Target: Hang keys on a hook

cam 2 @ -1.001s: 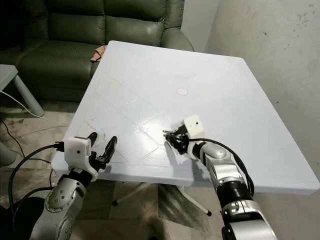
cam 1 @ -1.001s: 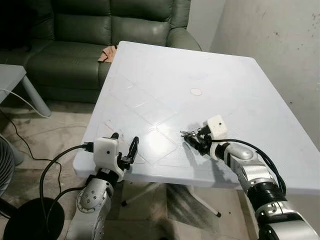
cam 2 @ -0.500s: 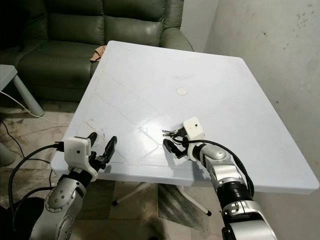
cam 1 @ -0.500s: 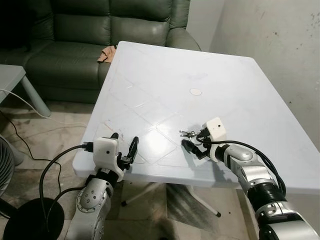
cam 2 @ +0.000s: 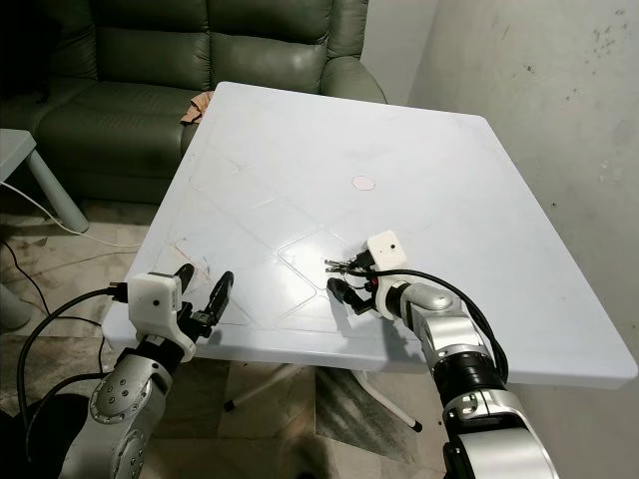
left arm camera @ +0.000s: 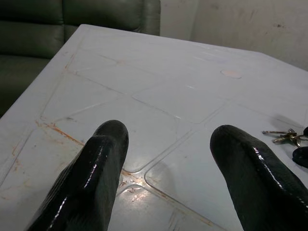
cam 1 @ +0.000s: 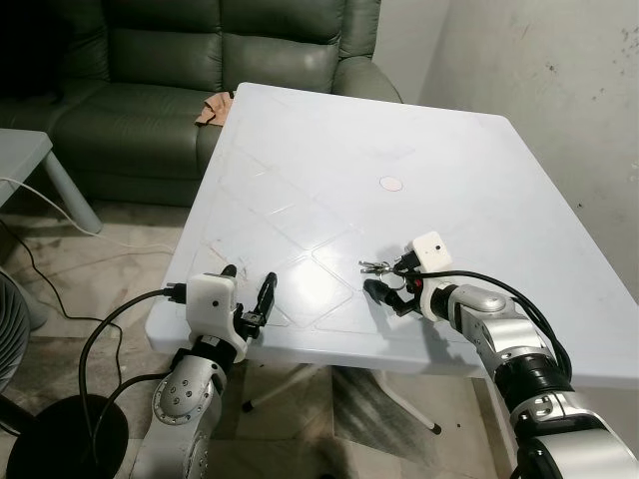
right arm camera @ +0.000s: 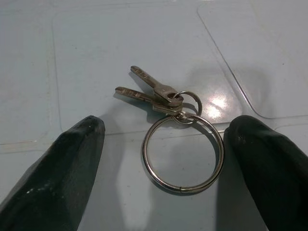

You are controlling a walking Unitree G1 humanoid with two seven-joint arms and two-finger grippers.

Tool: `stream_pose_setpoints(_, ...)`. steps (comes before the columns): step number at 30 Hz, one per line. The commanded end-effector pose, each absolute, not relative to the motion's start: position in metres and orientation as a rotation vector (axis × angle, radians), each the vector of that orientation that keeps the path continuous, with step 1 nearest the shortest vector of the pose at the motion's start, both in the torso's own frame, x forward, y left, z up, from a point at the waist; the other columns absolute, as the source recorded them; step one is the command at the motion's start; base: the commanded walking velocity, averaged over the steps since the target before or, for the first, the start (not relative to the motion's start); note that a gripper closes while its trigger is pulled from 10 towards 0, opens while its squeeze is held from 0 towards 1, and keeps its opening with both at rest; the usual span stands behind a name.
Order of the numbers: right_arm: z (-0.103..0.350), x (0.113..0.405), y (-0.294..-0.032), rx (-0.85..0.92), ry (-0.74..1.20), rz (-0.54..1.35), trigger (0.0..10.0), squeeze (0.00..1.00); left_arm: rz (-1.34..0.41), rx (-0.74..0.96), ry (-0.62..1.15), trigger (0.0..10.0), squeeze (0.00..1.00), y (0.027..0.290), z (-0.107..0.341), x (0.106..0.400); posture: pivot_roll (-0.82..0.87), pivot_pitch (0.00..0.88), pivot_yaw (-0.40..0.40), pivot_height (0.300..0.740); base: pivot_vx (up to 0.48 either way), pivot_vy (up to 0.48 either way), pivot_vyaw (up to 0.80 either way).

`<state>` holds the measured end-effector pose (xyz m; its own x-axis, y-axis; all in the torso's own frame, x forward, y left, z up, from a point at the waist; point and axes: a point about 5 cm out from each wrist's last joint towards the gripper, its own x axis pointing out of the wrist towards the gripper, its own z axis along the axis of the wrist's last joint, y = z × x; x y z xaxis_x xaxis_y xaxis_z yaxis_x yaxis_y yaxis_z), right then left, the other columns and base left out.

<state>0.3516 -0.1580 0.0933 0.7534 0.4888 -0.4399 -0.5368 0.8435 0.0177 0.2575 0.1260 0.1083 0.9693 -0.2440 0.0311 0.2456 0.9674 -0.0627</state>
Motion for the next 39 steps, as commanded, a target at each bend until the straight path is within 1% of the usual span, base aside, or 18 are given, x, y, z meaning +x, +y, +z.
stream_pose_setpoints(1, 0.083, 0.346, -0.165, -0.101, 0.521, 0.557, 10.0, 0.0, -0.247, -0.074, -0.036, 10.0, 0.0, 0.125, 0.113, 0.258, -0.03, 0.083, -0.114, 0.74, 0.0, 0.0, 0.0)
stream_pose_setpoints(2, 0.083, 0.346, -0.165, -0.1, 0.525, 0.559, 10.0, 0.0, -0.247, -0.074, -0.036, 10.0, 0.0, 0.125, 0.113, 0.258, -0.03, 0.083, -0.114, 0.74, 0.0, 0.0, 0.0)
stream_pose_setpoints(3, 0.083, 0.346, -0.166, -0.127, 0.5, 0.547, 4.5, 0.0, -0.247, -0.074, -0.036, 10.0, 0.0, 0.125, 0.113, 0.258, -0.03, 0.082, -0.115, 0.74, 0.0, 0.0, 0.0)
stream_pose_setpoints(4, 0.084, 0.346, -0.167, -0.147, 0.481, 0.541, 0.0, 0.0, -0.247, -0.074, -0.037, 10.0, 0.0, 0.125, 0.113, 0.258, -0.03, 0.082, -0.115, 0.74, 0.0, 0.0, 0.0)
stream_pose_setpoints(5, 0.085, 0.345, -0.168, -0.173, 0.455, 0.54, 0.0, 0.0, -0.246, -0.074, -0.038, 10.0, 0.0, 0.125, 0.113, 0.258, -0.03, 0.081, -0.114, 0.74, 0.0, 0.0, 0.0)
stream_pose_setpoints(27, 0.088, 0.347, -0.167, -0.185, 0.422, 0.544, 0.0, 0.0, -0.252, -0.074, -0.039, 10.0, 0.0, 0.124, 0.113, 0.259, -0.03, 0.073, -0.116, 0.74, 0.0, 0.0, 0.0)
stream_pose_setpoints(33, 0.095, 0.349, -0.167, -0.221, 0.344, 0.536, 0.1, 0.0, -0.246, -0.078, -0.039, 10.0, 0.0, 0.123, 0.113, 0.259, -0.03, 0.078, -0.12, 0.74, 0.0, 0.0, 0.0)
stream_pose_setpoints(36, 0.095, 0.35, -0.167, -0.215, 0.345, 0.535, 0.1, 0.0, -0.246, -0.079, -0.04, 10.0, 0.0, 0.124, 0.113, 0.259, -0.03, 0.078, -0.12, 0.74, 0.0, 0.0, 0.0)
stream_pose_setpoints(37, 0.095, 0.35, -0.167, -0.209, 0.349, 0.535, 0.7, 0.0, -0.245, -0.078, -0.039, 10.0, 0.0, 0.124, 0.113, 0.259, -0.03, 0.078, -0.12, 0.74, 0.0, 0.0, 0.0)
stream_pose_setpoints(39, 0.094, 0.35, -0.167, -0.201, 0.354, 0.534, 0.7, 0.0, -0.243, -0.078, -0.038, 10.0, 0.0, 0.124, 0.113, 0.259, -0.03, 0.081, -0.12, 0.74, 0.0, 0.0, 0.0)
